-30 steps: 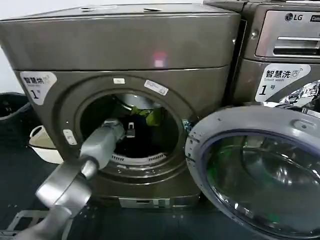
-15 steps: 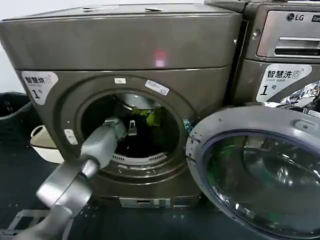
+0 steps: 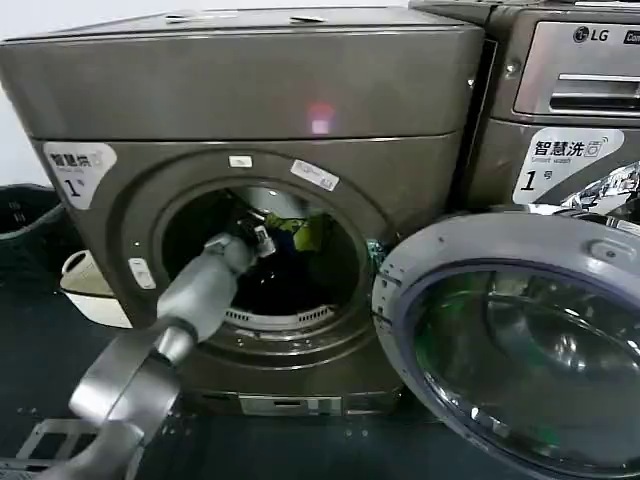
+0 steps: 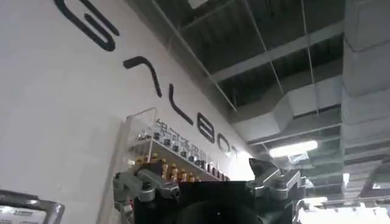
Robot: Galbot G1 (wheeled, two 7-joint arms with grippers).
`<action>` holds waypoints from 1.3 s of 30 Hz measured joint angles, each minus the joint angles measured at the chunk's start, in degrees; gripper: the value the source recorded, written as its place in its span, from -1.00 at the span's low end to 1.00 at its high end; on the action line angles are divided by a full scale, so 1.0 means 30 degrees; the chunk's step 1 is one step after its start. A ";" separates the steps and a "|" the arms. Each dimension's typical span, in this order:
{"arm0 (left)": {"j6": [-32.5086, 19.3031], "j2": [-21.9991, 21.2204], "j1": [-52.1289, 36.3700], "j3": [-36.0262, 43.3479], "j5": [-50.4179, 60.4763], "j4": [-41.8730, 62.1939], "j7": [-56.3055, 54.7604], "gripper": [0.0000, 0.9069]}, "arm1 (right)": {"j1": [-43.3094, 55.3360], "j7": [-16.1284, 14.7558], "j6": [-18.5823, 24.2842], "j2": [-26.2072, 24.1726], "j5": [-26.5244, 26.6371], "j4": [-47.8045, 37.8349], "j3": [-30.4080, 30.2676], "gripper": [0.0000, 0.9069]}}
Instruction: Grasp the clothes from the dryer.
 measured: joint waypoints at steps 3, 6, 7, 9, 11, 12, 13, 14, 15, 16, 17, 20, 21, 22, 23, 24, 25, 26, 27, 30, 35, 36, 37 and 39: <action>-0.0230 0.0114 0.0397 -0.0785 -0.0867 -0.0580 -0.1213 -1.00 | 0.0038 0.0006 0.0065 0.0000 -0.0070 -0.0051 -0.0012 1.00; -0.0462 0.0273 0.0916 -0.1443 -0.1848 -0.1317 -0.2459 -1.00 | 0.0123 0.0050 0.0110 0.0010 -0.0173 -0.0068 -0.0133 1.00; -0.0550 0.0329 0.1150 -0.1677 -0.2232 -0.1595 -0.2860 -1.00 | 0.0147 0.0058 0.0127 0.0012 -0.0208 -0.0066 -0.0167 1.00; -0.0762 0.0416 0.1638 -0.2116 -0.2954 -0.2244 -0.3708 -1.00 | 0.0191 0.0062 0.0152 0.0010 -0.0252 -0.0055 -0.0240 1.00; -0.1050 0.0487 0.2179 -0.2535 -0.3723 -0.2968 -0.4559 -1.00 | 0.0217 0.0071 0.0184 -0.0009 -0.0304 -0.0056 -0.0294 1.00; -0.1198 0.0504 0.2464 -0.2731 -0.4151 -0.3380 -0.4998 -1.00 | 0.0217 0.0072 0.0189 -0.0016 -0.0315 -0.0055 -0.0305 1.00; -0.1358 0.0504 0.2786 -0.2923 -0.4558 -0.3794 -0.5432 -1.00 | 0.0219 0.0075 0.0191 -0.0016 -0.0325 -0.0055 -0.0312 1.00; -0.1551 0.0478 0.3077 -0.3126 -0.4959 -0.4244 -0.5869 -1.00 | 0.0219 0.0080 0.0191 -0.0012 -0.0349 -0.0055 -0.0313 1.00; -0.1726 0.0439 0.3386 -0.3308 -0.5339 -0.4624 -0.6282 -1.00 | 0.0210 0.0082 0.0192 -0.0007 -0.0382 -0.0055 -0.0315 1.00; -0.1918 0.0387 0.3694 -0.3498 -0.5740 -0.5093 -0.6716 -1.00 | 0.0185 0.0093 0.0192 -0.0006 -0.0437 -0.0055 -0.0309 1.00; -0.2123 0.0323 0.4026 -0.3675 -0.6121 -0.5508 -0.7141 -1.00 | 0.0167 0.0108 0.0193 -0.0006 -0.0477 -0.0056 -0.0293 1.00; -0.2746 0.0143 0.4877 -0.4176 -0.7146 -0.6747 -0.8288 -1.00 | 0.0095 0.0117 0.0193 -0.0002 -0.0668 -0.0064 -0.0242 1.00; -0.2965 0.0059 0.5162 -0.4362 -0.7431 -0.7171 -0.8676 -1.00 | 0.0076 0.0113 0.0184 0.0012 -0.0745 -0.0064 -0.0223 1.00; -0.3191 -0.0034 0.5440 -0.4534 -0.7633 -0.7538 -0.9021 -1.00 | 0.0053 0.0104 0.0179 0.0028 -0.0821 -0.0060 -0.0202 1.00; -0.3434 -0.0127 0.5731 -0.4711 -0.7829 -0.7972 -0.9419 -1.00 | 0.0027 0.0091 0.0180 0.0033 -0.0888 -0.0058 -0.0185 1.00; -0.3696 -0.0212 0.6030 -0.4894 -0.7971 -0.8371 -0.9828 -1.00 | -0.0006 0.0076 0.0181 0.0033 -0.0942 -0.0054 -0.0157 1.00; -0.3959 -0.0306 0.6300 -0.5048 -0.8044 -0.8760 -1.0193 -1.00 | -0.0027 0.0072 0.0182 0.0032 -0.0978 -0.0055 -0.0117 1.00; -0.4237 -0.0402 0.6600 -0.5191 -0.8101 -0.9111 -1.0586 -1.00 | -0.0045 0.0071 0.0184 0.0029 -0.0998 -0.0055 -0.0092 1.00; -0.4514 -0.0494 0.6857 -0.5294 -0.8175 -0.9490 -1.0981 -1.00 | -0.0069 0.0065 0.0210 0.0019 -0.1006 -0.0055 -0.0066 1.00; -0.5044 -0.0754 0.7638 -0.5509 -0.8446 -1.0427 -1.2043 -1.00 | -0.0131 0.0033 0.0264 0.0009 -0.1032 -0.0038 0.0025 1.00; -0.5273 -0.1182 0.8286 -0.5874 -0.8688 -1.1402 -1.3165 -1.00 | -0.0271 -0.0038 0.0236 0.0065 -0.1015 -0.0076 0.0244 1.00; -0.5288 -0.1252 0.8345 -0.5895 -0.8675 -1.1503 -1.3272 -1.00 | -0.0295 -0.0037 0.0278 0.0076 -0.1009 -0.0099 0.0275 1.00; -0.5321 -0.1307 0.8405 -0.5912 -0.8655 -1.1601 -1.3366 -1.00 | -0.0308 -0.0033 0.0314 0.0083 -0.1008 -0.0124 0.0320 1.00; -0.5370 -0.1381 0.8471 -0.5966 -0.8587 -1.1723 -1.3474 -1.00 | -0.0326 -0.0029 0.0359 0.0084 -0.1013 -0.0154 0.0402 1.00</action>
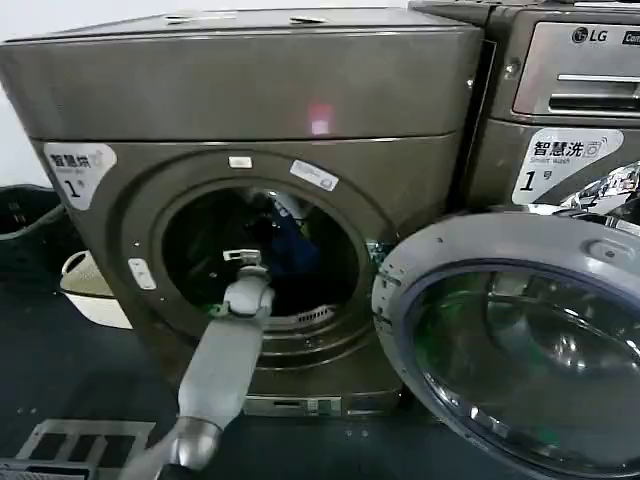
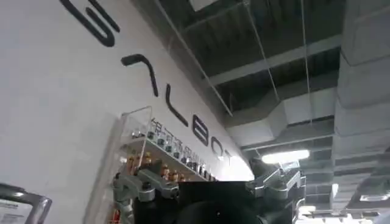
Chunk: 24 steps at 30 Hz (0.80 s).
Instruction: Grasp the clothes from the dryer.
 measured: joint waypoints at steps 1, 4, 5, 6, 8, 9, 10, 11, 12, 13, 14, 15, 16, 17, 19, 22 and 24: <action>-0.0002 -0.0037 0.0017 -0.0040 0.0031 -0.0052 -0.0052 -1.00 | -0.0001 0.0001 0.0018 0.0001 -0.0001 -0.0014 0.0023 1.00; 0.0013 -0.0052 0.0037 -0.0125 0.0160 -0.0112 -0.0097 -1.00 | 0.0006 0.0013 0.0056 0.0000 -0.0003 -0.0029 0.0049 1.00; 0.0045 -0.0036 0.0036 -0.0146 0.0167 -0.0112 -0.0097 -1.00 | 0.0026 0.0012 0.0064 0.0004 -0.0005 -0.0027 0.0039 1.00; 0.0078 -0.0029 0.0037 -0.0183 0.0184 -0.0112 -0.0098 -1.00 | 0.0049 0.0014 0.0068 0.0010 -0.0009 -0.0015 0.0015 1.00; 0.0162 0.0008 0.0037 -0.0233 0.0191 -0.0147 -0.0076 -1.00 | 0.0088 0.0013 0.0072 0.0021 -0.0024 0.0022 -0.0030 1.00; 0.0217 0.0028 0.0042 -0.0248 0.0194 -0.0167 -0.0045 -1.00 | 0.0105 0.0013 0.0073 0.0028 -0.0031 0.0041 -0.0049 1.00; 0.0291 0.0040 0.0046 -0.0259 0.0204 -0.0177 0.0007 -1.00 | 0.0115 0.0013 0.0074 0.0028 -0.0043 0.0055 -0.0059 1.00; 0.0357 0.0047 0.0051 -0.0268 0.0230 -0.0179 0.0059 -1.00 | 0.0126 0.0013 0.0076 0.0028 -0.0050 0.0062 -0.0059 1.00; 0.0420 0.0061 0.0054 -0.0273 0.0278 -0.0179 0.0113 -1.00 | 0.0134 0.0013 0.0082 0.0029 -0.0057 0.0063 -0.0060 1.00; 0.0475 0.0064 0.0053 -0.0286 0.0304 -0.0177 0.0172 -1.00 | 0.0141 0.0011 0.0088 0.0031 -0.0063 0.0062 -0.0062 1.00; 0.0532 0.0063 0.0053 -0.0292 0.0307 -0.0179 0.0238 -1.00 | 0.0150 -0.0006 0.0087 0.0035 -0.0064 0.0068 -0.0061 1.00; 0.0588 0.0057 0.0052 -0.0297 0.0314 -0.0177 0.0305 -1.00 | 0.0162 -0.0020 0.0081 0.0038 -0.0064 0.0084 -0.0044 1.00; 0.0643 0.0037 0.0052 -0.0304 0.0336 -0.0184 0.0370 -1.00 | 0.0170 -0.0023 0.0067 0.0037 -0.0062 0.0103 -0.0023 1.00; 0.0678 0.0014 0.0053 -0.0316 0.0372 -0.0189 0.0414 -1.00 | 0.0174 -0.0022 0.0033 0.0033 -0.0061 0.0108 0.0014 1.00; 0.0743 -0.0034 0.0045 -0.0342 0.0448 -0.0189 0.0498 -1.00 | 0.0170 -0.0016 0.0011 0.0021 -0.0062 0.0103 0.0038 1.00; 0.0827 -0.0118 0.0016 -0.0373 0.0527 -0.0151 0.0638 -1.00 | 0.0113 -0.0016 -0.0045 0.0003 -0.0063 0.0095 0.0110 1.00; 0.0883 -0.0178 0.0017 -0.0369 0.0569 -0.0147 0.0743 -1.00 | 0.0078 -0.0025 -0.0090 -0.0016 -0.0063 0.0092 0.0158 1.00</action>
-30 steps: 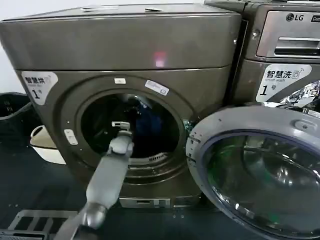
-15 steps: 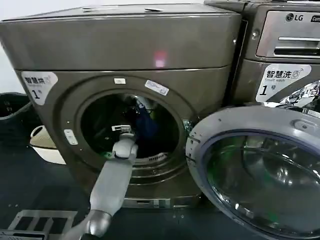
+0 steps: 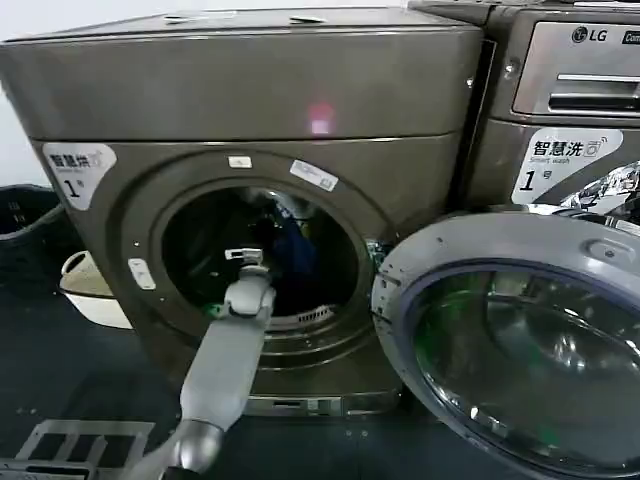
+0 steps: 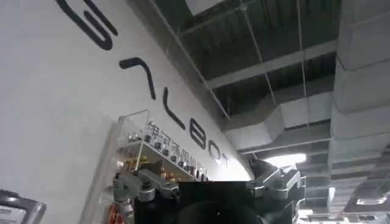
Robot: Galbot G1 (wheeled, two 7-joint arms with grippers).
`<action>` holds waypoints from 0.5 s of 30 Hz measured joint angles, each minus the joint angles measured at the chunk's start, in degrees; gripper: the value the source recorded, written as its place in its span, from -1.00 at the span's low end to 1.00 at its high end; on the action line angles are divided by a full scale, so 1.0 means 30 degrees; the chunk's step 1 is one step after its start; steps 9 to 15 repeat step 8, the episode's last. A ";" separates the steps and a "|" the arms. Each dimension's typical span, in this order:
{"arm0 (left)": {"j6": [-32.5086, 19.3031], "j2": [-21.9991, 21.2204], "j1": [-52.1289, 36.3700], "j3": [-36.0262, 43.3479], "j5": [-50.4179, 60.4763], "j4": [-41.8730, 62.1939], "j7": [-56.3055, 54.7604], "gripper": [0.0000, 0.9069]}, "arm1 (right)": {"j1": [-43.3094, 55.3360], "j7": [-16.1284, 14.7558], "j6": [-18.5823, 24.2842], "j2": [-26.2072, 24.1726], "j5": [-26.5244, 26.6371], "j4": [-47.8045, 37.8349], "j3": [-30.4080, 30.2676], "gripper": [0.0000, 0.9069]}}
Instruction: Grasp the clothes from the dryer.
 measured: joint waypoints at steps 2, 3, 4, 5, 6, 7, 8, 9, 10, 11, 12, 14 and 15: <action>0.0079 -0.0035 0.0000 0.0008 0.0009 -0.0003 0.0056 -1.00 | -0.0013 -0.0014 -0.0060 -0.0028 -0.0001 -0.0005 0.0038 1.00; 0.0103 -0.0050 0.0006 0.0011 0.0016 -0.0012 0.0074 -1.00 | -0.0012 -0.0015 -0.0074 -0.0033 -0.0001 -0.0005 0.0043 1.00; 0.0132 -0.0053 0.0008 0.0020 0.0017 -0.0018 0.0097 -1.00 | -0.0011 -0.0016 -0.0087 -0.0033 -0.0005 -0.0006 0.0043 1.00; 0.0169 -0.0053 0.0008 0.0031 0.0018 -0.0040 0.0124 -1.00 | -0.0011 -0.0016 -0.0095 -0.0033 -0.0008 -0.0006 0.0040 1.00; 0.0195 -0.0053 0.0009 0.0036 0.0019 -0.0071 0.0137 -1.00 | -0.0012 -0.0024 -0.0113 -0.0033 -0.0014 -0.0005 0.0038 1.00; 0.0227 -0.0052 0.0007 0.0042 0.0017 -0.0088 0.0155 -1.00 | -0.0025 -0.0026 -0.0134 -0.0033 -0.0016 -0.0005 0.0046 1.00; 0.0244 -0.0046 0.0005 0.0051 0.0017 -0.0109 0.0171 -1.00 | -0.0046 -0.0032 -0.0150 -0.0032 -0.0015 -0.0005 0.0068 1.00; 0.0244 -0.0046 0.0005 0.0051 0.0017 -0.0109 0.0171 -1.00 | -0.0046 -0.0032 -0.0150 -0.0032 -0.0015 -0.0005 0.0068 1.00; 0.0244 -0.0046 0.0005 0.0051 0.0017 -0.0109 0.0171 -1.00 | -0.0046 -0.0032 -0.0150 -0.0032 -0.0015 -0.0005 0.0068 1.00; 0.0244 -0.0046 0.0005 0.0051 0.0017 -0.0109 0.0171 -1.00 | -0.0046 -0.0032 -0.0150 -0.0032 -0.0015 -0.0005 0.0068 1.00; 0.0244 -0.0046 0.0005 0.0051 0.0017 -0.0109 0.0171 -1.00 | -0.0046 -0.0032 -0.0150 -0.0032 -0.0015 -0.0005 0.0068 1.00; 0.0244 -0.0046 0.0005 0.0051 0.0017 -0.0109 0.0171 -1.00 | -0.0046 -0.0032 -0.0150 -0.0032 -0.0015 -0.0005 0.0068 1.00; 0.0244 -0.0046 0.0005 0.0051 0.0017 -0.0109 0.0171 -1.00 | -0.0046 -0.0032 -0.0150 -0.0032 -0.0015 -0.0005 0.0068 1.00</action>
